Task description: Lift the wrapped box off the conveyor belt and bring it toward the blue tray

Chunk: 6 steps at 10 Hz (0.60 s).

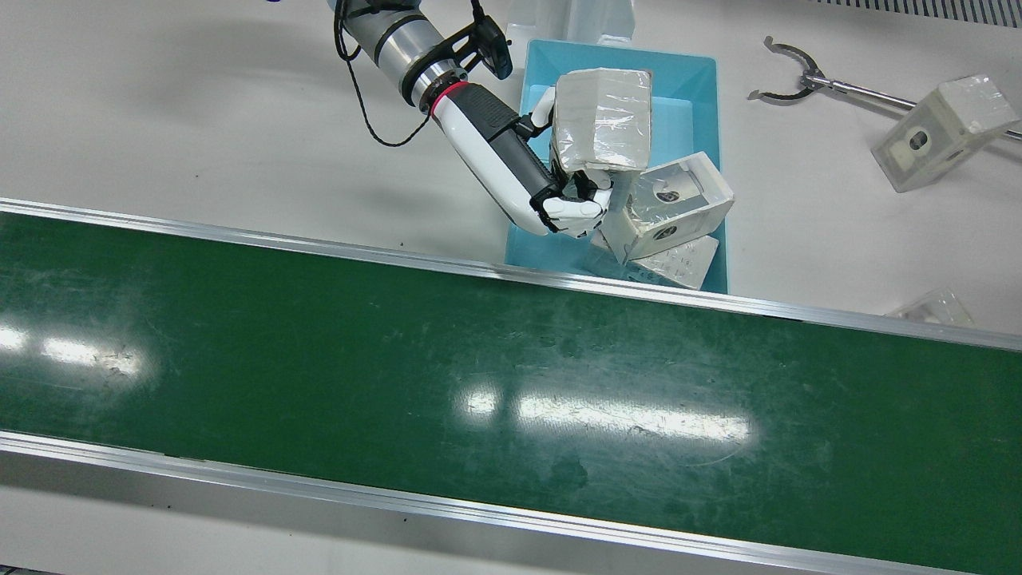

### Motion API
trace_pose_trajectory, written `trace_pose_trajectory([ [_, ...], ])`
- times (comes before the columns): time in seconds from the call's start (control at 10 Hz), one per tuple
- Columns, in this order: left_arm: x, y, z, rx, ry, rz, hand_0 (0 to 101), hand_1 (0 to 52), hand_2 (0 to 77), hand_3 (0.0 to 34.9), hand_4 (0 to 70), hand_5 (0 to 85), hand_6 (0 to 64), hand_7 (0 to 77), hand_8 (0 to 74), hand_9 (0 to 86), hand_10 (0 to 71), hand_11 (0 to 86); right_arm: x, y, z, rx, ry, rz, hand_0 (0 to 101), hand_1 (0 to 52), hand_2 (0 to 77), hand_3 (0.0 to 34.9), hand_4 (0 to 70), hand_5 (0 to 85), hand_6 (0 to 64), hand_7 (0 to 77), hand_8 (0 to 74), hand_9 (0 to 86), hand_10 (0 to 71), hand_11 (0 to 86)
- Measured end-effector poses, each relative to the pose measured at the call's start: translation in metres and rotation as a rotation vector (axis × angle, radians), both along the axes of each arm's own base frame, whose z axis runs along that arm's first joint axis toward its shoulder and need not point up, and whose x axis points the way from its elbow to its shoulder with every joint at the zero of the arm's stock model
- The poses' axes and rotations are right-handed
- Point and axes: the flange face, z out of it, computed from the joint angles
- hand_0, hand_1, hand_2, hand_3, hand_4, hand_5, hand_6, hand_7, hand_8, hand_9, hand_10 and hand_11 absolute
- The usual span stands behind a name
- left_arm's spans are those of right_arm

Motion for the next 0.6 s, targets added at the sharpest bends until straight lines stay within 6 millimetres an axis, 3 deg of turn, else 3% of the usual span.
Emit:
trace_pose_trajectory([
  [0.1,0.0,0.0,0.0,0.0,0.0,0.0,0,0.0,0.5,0.0,0.0,1.1,0.0,0.5,0.5,0.0,0.5,0.5,0.013,0.005,0.009,0.005,0.003,-0.005,54,4.9,31.1,0.1,31.6,78.5,42.0,75.3,34.4,79.1,15.8,54.5],
  [0.2,0.0,0.0,0.0,0.0,0.0,0.0,0,0.0,0.5,0.0,0.0,1.1,0.0,0.5,0.5,0.0,0.5,0.5,0.03,0.006,0.017,0.008,0.004,0.004,51,8.2,27.8,2.2,22.4,79.1,42.0,75.3,23.5,77.4,15.8,54.5],
  [0.3,0.0,0.0,0.0,0.0,0.0,0.0,0,0.0,0.5,0.0,0.0,1.1,0.5,0.0,0.5,0.0,0.5,0.5,0.044,0.004,0.024,0.01,0.007,0.016,51,12.0,31.1,6.5,13.6,79.1,28.4,77.4,12.0,40.9,0.0,19.1],
  [0.4,0.0,0.0,0.0,0.0,0.0,0.0,0,0.0,0.5,0.0,0.0,1.1,0.5,0.0,0.5,0.0,0.5,0.5,0.055,0.003,0.031,0.011,0.015,0.02,51,12.0,31.1,6.5,13.6,79.1,28.4,77.4,12.0,40.9,0.0,19.1],
  [0.5,0.0,0.0,0.0,0.0,0.0,0.0,0,0.0,0.5,0.0,0.0,1.1,0.0,0.5,0.5,0.0,0.5,0.5,0.06,0.003,0.036,0.015,0.026,0.012,51,17.5,30.0,8.6,16.9,67.1,19.6,77.4,0.0,35.5,0.0,3.3],
  [0.6,0.0,0.0,0.0,0.0,0.0,0.0,0,0.0,0.5,0.0,0.0,1.1,0.0,0.5,0.5,0.0,0.5,0.5,0.062,0.003,0.04,0.018,0.033,0.003,51,17.5,30.0,8.6,16.9,67.1,19.6,77.4,0.0,35.5,0.0,3.3],
])
